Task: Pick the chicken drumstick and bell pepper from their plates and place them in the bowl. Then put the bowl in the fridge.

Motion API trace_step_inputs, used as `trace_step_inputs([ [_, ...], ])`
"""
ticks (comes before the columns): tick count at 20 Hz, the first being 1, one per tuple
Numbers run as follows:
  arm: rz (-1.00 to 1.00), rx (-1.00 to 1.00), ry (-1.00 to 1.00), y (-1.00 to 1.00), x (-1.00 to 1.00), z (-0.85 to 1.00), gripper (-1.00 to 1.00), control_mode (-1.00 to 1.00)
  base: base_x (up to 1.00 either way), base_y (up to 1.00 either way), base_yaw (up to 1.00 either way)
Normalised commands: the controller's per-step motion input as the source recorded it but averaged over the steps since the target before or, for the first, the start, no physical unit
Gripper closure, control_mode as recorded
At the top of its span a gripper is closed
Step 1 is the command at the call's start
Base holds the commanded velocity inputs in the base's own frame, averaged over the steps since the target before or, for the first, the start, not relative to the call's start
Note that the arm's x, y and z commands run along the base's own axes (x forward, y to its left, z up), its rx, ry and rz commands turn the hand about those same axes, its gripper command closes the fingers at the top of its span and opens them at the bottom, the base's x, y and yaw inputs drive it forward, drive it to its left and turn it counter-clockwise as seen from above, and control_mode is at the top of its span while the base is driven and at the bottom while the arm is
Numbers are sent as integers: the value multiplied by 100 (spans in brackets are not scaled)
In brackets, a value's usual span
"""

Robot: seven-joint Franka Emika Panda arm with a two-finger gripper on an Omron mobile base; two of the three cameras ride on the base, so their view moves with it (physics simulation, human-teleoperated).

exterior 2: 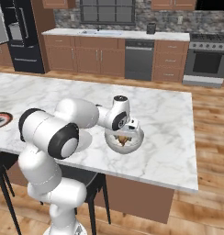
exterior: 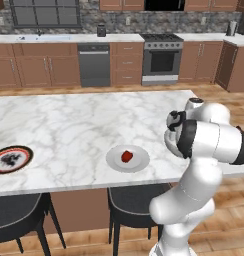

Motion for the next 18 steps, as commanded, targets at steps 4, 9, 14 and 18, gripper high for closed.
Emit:
trace_step_inputs([
  [4,0,0,9,0,13,-21,100,-100,0,0,0],
  [9,0,0,10,0,7,-9,-100,-100,0,0,0],
  [14,0,0,12,-1,1,0,-100,-100,0,0,0],
  [18,0,0,6,-2,0,9,-100,-100,0,0,0],
])
